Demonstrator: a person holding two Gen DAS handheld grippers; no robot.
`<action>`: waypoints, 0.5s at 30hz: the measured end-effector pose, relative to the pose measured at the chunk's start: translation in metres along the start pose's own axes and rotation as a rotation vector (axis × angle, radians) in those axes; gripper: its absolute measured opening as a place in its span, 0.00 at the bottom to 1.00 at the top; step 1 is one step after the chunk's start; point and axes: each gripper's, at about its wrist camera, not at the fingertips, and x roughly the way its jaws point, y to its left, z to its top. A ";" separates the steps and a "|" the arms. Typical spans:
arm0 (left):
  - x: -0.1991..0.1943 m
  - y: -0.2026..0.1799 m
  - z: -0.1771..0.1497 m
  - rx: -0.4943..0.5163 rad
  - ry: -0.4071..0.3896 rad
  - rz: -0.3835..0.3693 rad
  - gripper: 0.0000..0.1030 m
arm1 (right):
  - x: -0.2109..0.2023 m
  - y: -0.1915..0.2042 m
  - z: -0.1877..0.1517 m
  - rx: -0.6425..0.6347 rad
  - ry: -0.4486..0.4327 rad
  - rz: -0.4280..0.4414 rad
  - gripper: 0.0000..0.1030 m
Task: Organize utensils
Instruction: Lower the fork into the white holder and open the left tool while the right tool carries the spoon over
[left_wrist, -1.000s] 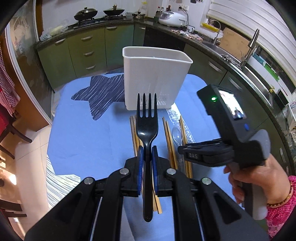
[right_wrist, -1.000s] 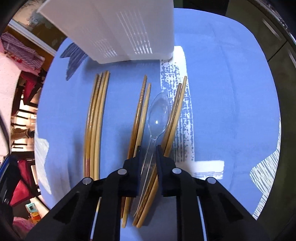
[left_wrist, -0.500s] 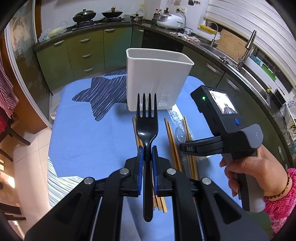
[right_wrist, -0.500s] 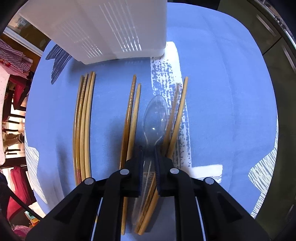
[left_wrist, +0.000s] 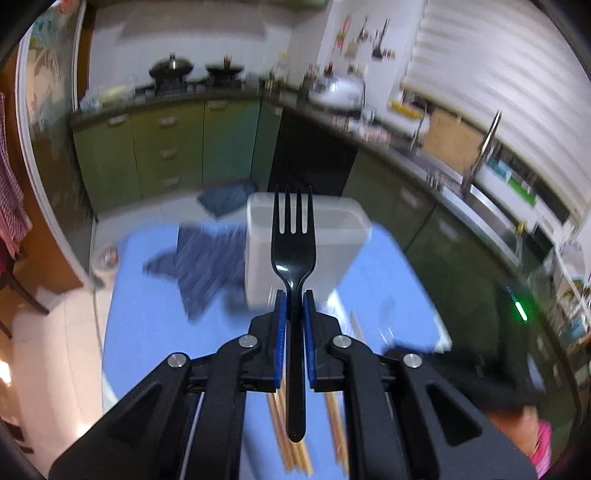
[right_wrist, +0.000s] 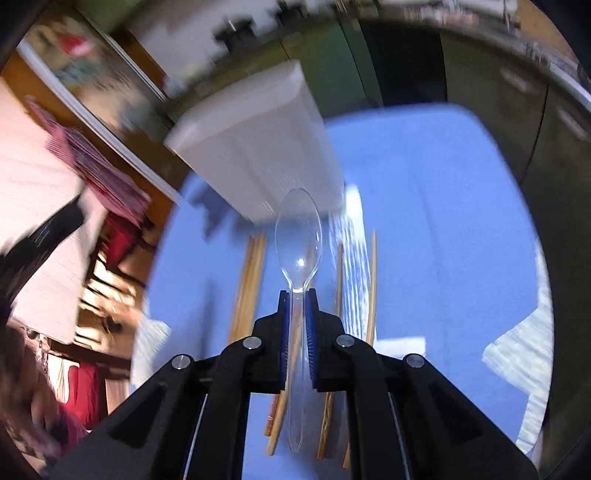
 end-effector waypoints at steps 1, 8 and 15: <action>-0.001 -0.002 0.013 0.004 -0.046 -0.010 0.09 | -0.015 0.002 -0.001 -0.010 -0.066 0.013 0.09; 0.006 -0.017 0.074 0.045 -0.357 0.006 0.09 | -0.061 0.012 0.003 -0.072 -0.248 0.025 0.09; 0.062 -0.024 0.089 0.102 -0.475 0.071 0.09 | -0.093 -0.004 -0.001 -0.093 -0.303 0.051 0.09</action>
